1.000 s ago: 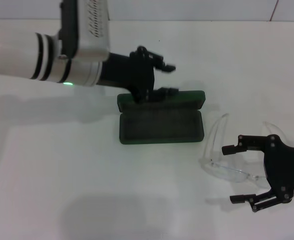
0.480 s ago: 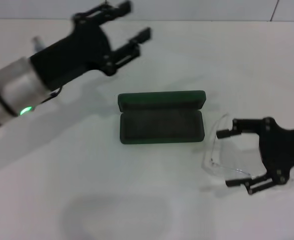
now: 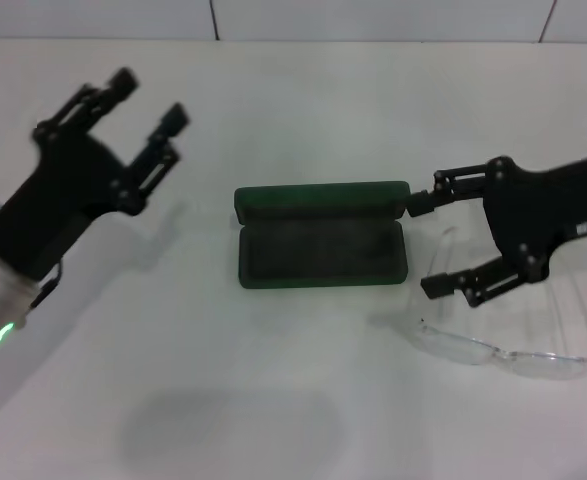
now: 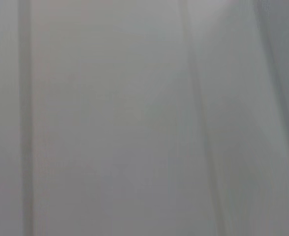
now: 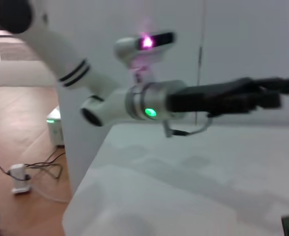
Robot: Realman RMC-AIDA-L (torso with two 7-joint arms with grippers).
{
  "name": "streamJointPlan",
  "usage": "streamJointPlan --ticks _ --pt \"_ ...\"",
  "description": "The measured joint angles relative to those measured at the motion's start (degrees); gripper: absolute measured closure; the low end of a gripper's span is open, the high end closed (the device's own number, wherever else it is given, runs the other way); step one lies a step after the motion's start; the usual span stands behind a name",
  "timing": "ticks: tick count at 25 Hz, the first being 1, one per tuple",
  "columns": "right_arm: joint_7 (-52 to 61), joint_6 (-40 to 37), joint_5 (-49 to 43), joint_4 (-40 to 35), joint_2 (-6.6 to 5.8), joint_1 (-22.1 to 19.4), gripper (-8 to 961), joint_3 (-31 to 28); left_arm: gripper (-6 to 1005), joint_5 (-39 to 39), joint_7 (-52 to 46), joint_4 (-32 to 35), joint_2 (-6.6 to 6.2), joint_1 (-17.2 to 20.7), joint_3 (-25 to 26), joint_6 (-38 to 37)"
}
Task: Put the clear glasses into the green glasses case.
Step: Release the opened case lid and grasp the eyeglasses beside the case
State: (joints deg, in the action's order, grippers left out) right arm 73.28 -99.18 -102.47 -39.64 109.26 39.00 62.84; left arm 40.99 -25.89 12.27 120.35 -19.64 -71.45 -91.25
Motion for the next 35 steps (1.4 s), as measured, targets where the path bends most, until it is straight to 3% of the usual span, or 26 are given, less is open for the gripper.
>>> streamJointPlan --ticks 5,6,15,26,35 --pt "15.3 1.8 -8.3 -8.0 0.52 1.5 85 0.0 402 -4.3 3.4 -5.6 0.4 -0.8 -0.1 -3.3" --pt "23.9 -0.1 -15.7 -15.1 2.04 2.6 85 0.4 402 -4.2 4.0 -6.9 0.41 -1.2 -0.1 -3.9" --pt "37.4 -10.9 -34.0 -31.7 5.94 4.5 85 3.5 401 -4.0 4.3 -8.0 0.42 -0.8 -0.2 -3.6" --pt "46.0 -6.7 -38.8 -32.7 6.52 5.2 153 23.8 401 -4.0 5.6 -9.6 0.42 -1.4 -0.2 -2.0" --pt "48.3 -4.1 -39.0 -31.4 6.64 5.0 253 27.8 401 -3.9 5.6 -9.6 0.42 -1.2 -0.4 -2.2"
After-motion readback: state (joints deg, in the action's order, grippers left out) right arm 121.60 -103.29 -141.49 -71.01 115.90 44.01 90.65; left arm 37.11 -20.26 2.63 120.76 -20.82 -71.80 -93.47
